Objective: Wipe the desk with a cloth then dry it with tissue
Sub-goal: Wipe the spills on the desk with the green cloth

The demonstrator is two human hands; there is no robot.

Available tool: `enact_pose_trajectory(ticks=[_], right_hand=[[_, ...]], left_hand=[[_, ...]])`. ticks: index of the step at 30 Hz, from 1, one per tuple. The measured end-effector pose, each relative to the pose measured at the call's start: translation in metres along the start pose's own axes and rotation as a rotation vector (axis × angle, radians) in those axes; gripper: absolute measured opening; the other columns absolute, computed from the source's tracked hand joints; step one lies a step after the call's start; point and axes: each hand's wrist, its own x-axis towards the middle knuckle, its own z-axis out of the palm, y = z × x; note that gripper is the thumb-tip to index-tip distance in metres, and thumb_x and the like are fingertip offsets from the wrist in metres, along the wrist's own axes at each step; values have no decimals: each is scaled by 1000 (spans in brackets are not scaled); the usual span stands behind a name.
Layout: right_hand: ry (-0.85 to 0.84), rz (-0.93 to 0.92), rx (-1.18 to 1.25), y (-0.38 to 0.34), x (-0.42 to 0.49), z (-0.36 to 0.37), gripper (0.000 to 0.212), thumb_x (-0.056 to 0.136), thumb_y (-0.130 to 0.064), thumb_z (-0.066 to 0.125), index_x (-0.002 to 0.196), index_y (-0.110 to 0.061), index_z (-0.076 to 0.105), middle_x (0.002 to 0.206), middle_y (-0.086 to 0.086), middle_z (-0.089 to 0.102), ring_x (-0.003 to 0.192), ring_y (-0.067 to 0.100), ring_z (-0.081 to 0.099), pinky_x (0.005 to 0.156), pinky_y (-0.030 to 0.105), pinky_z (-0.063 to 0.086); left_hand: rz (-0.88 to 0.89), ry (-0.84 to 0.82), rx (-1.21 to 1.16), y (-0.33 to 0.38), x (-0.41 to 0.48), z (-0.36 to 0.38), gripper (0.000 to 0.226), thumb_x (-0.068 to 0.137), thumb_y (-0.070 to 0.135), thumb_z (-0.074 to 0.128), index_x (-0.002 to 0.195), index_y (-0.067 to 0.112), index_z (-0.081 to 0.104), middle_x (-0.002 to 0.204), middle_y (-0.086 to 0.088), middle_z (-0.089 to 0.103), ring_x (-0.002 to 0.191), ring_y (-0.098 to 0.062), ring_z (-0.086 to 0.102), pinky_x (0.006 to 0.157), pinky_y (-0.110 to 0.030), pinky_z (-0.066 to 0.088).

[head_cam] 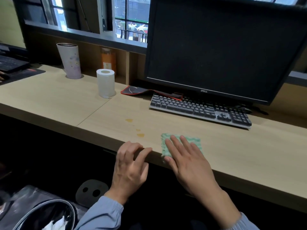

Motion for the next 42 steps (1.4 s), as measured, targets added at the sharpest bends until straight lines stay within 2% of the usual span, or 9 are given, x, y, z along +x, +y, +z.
enact_pose_trajectory(ticks=[2, 4, 6, 11, 17, 22, 27, 38, 42], right_hand=[[-14, 30, 5, -13, 7, -3, 74, 106, -58, -2, 162, -22, 32, 167, 2, 32, 155, 32, 25, 121, 50, 28], [-40, 15, 35, -28, 20, -4, 81, 99, -59, -18, 166, -23, 11, 173, 1, 10, 159, 32, 4, 127, 51, 13], [-67, 28, 84, -43, 33, -7, 75, 99, -57, -14, 165, -24, -1, 174, 1, -3, 159, 31, -9, 127, 52, 5], [-80, 51, 113, -54, 36, -9, 64, 108, -51, 1, 165, -24, -5, 173, -1, -10, 158, 29, -16, 127, 51, -3], [-134, 97, 208, -54, 44, -15, 62, 108, -52, 3, 165, -30, -5, 172, -7, -13, 157, 21, -20, 127, 48, -8], [-266, 137, 278, -32, 102, -19, 62, 107, -52, 7, 165, -31, -5, 171, -8, -16, 157, 19, -19, 126, 49, -10], [-344, 134, 317, -8, 143, -25, 63, 108, -54, 13, 165, -32, -4, 172, -7, -16, 157, 19, -19, 125, 50, -9], [-286, 132, 263, -49, 61, -28, 60, 108, -51, 3, 162, -33, -15, 167, -13, -26, 152, 16, -30, 125, 46, -15], [-305, 158, 273, -52, 74, -25, 61, 108, -51, 4, 163, -32, -14, 168, -12, -25, 153, 18, -28, 125, 48, -14]], left_hand=[[-58, 48, 58, -8, 2, -5, 36, 82, 10, 58, 114, 9, 75, 120, -11, 48, 116, -35, 49, 110, -57, 39], [-134, 70, 82, -17, 6, -9, 37, 80, 11, 56, 112, 8, 74, 120, -12, 49, 113, -35, 49, 107, -58, 37], [-196, 69, 84, -22, 11, -10, 36, 78, 10, 57, 110, 9, 73, 119, -12, 52, 113, -34, 51, 107, -58, 35], [-239, 99, 23, -30, 26, -11, 31, 74, 3, 63, 103, 10, 71, 109, -6, 62, 107, -27, 57, 110, -41, 29], [-277, 104, -90, -44, 55, -18, 23, 77, 0, 58, 97, 7, 67, 91, -1, 62, 83, -24, 58, 85, -34, 40], [-383, -25, -68, -66, 85, -16, 18, 87, 16, 55, 104, 13, 60, 91, 6, 53, 86, -17, 48, 80, -35, 39], [-558, -110, -75, -71, 90, -13, 15, 89, 14, 64, 103, 17, 59, 75, 11, 50, 79, -17, 50, 67, -34, 35], [-444, -124, 99, -73, 82, -5, 10, 84, 21, 44, 81, 18, 53, 68, 5, 49, 67, -24, 44, 61, -34, 28], [-427, -104, 100, -74, 80, -3, 12, 83, 21, 42, 77, 17, 52, 67, 4, 47, 65, -24, 42, 61, -34, 25]])
